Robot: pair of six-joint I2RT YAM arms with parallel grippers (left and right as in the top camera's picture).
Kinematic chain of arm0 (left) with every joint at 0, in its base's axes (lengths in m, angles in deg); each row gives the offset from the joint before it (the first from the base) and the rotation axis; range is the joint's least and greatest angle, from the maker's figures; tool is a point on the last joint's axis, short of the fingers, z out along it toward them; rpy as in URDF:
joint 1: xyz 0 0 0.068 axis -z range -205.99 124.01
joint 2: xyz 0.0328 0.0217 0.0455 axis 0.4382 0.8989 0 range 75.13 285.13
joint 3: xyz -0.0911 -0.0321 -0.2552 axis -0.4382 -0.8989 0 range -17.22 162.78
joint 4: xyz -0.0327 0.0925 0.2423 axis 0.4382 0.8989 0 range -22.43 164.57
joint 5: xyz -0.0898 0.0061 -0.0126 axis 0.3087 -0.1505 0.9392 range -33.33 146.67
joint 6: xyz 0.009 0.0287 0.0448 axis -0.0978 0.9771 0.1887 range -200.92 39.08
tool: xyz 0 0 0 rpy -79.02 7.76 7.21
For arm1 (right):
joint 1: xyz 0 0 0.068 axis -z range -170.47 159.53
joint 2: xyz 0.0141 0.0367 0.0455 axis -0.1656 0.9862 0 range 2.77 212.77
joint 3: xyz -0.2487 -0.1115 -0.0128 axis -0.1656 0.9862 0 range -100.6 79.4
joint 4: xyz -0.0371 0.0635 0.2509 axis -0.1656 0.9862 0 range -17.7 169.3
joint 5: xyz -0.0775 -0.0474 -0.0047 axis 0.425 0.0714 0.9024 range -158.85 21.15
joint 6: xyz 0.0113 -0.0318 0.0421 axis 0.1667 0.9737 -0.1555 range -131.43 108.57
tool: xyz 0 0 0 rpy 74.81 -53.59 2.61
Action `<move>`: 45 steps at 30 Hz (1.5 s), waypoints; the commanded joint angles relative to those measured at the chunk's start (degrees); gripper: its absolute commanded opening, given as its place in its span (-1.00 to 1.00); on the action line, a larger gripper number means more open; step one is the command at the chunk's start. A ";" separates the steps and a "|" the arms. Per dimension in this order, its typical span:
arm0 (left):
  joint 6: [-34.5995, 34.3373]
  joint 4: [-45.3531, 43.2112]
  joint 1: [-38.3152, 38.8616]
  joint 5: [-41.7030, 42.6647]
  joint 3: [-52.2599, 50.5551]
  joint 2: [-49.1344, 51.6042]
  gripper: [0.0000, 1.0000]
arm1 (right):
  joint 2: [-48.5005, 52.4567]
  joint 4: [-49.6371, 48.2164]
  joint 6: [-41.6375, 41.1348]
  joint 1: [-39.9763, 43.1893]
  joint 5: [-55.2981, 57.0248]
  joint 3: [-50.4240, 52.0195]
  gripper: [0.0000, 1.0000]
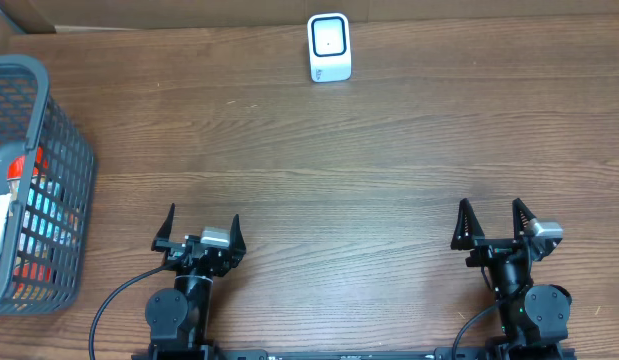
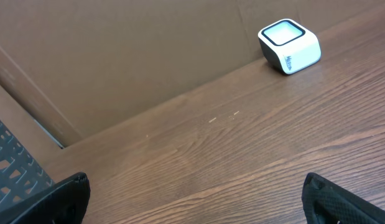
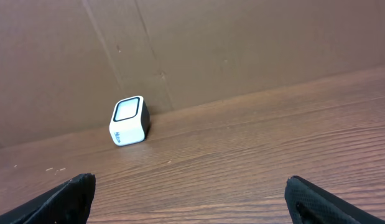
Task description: Scan the item barcode
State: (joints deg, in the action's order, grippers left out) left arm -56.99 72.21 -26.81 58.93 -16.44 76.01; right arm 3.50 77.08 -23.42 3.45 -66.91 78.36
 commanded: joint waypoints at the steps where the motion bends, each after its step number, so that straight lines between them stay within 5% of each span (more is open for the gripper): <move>1: -1.46 -0.33 0.04 -0.63 -0.50 -0.57 0.99 | -0.57 -0.15 0.04 -0.28 0.37 0.57 1.00; 27: -2.75 -0.26 0.11 -0.35 -0.50 -0.52 0.99 | -0.57 -0.15 0.04 -0.28 0.37 0.57 1.00; 36: -17.62 -0.42 0.11 0.13 -0.09 -0.52 1.00 | -0.57 -0.15 0.04 -0.28 0.35 0.57 1.00; 45: -21.46 2.45 0.11 0.11 4.92 -0.52 0.99 | -0.57 -0.15 0.04 -0.28 0.37 0.57 1.00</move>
State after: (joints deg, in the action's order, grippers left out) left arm -75.31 73.53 -26.81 58.97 -15.24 76.01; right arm 3.50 77.10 -23.37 3.45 -66.93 78.36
